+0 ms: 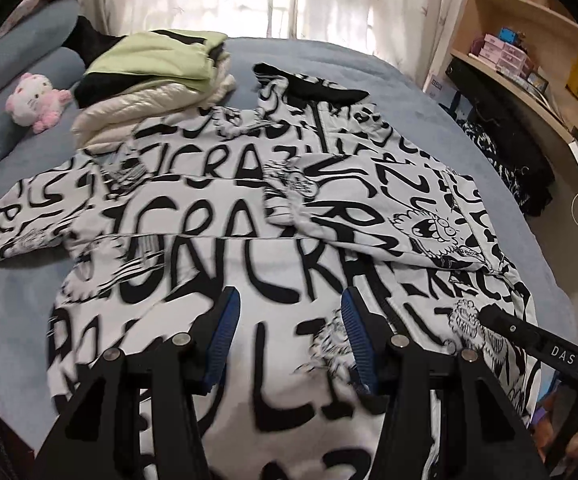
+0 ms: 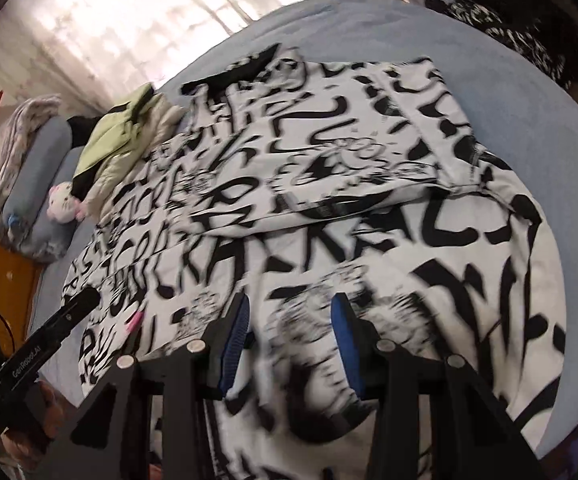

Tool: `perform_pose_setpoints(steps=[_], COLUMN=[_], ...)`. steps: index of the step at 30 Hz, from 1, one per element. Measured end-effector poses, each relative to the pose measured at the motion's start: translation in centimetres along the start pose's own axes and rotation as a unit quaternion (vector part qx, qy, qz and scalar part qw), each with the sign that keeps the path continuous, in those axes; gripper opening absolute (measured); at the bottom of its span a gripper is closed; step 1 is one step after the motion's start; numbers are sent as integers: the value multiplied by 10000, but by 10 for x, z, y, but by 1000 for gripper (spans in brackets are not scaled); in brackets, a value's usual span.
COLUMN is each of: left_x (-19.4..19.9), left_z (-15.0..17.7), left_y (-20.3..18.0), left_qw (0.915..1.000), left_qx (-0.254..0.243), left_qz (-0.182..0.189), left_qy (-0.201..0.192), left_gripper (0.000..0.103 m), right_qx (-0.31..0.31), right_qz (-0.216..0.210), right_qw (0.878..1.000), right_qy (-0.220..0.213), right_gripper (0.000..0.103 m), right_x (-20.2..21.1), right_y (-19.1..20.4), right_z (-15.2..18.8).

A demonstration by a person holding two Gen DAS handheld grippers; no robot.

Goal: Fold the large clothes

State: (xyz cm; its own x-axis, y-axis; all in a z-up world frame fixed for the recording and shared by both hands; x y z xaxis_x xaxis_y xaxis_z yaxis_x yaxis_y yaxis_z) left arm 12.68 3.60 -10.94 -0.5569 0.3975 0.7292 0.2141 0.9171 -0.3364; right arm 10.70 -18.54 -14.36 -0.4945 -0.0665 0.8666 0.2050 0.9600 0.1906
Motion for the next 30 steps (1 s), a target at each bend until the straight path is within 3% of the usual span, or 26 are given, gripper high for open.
perform_pose_setpoints(steps=[13,24,30], left_x=[78,98,99], left_z=[17,29,38], left_y=[97,207,283], left_qw=[9966,9883,9772], left_qx=[608,1306,1962], left_qz=[-237,-431,-332], left_qy=[-500,-663,-747], left_gripper=[53,53,53], right_qx=[1002,1903,2215], right_qz=[-110,-233,-335], right_qw=[9944,9799,9731], right_qy=[-330,-542,-542], right_gripper=[43,43,43], right_x=[27,14,-8], right_y=[122,242,308], right_z=[26,36,39])
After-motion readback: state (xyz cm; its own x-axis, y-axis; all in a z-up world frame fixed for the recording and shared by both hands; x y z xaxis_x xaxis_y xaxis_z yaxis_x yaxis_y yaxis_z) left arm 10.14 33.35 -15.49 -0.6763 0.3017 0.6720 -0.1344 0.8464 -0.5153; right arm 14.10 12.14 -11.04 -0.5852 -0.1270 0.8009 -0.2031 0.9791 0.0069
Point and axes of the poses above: each gripper's, at about its wrist camera, not at the fingertips, and x roughly against the way its jaws point, y to its left, z to its underside, the point moved 9 cm from there along -x, roughly the way its jaws point, and after that the axes turned 14 degrees about z, right-handed, at the moved point
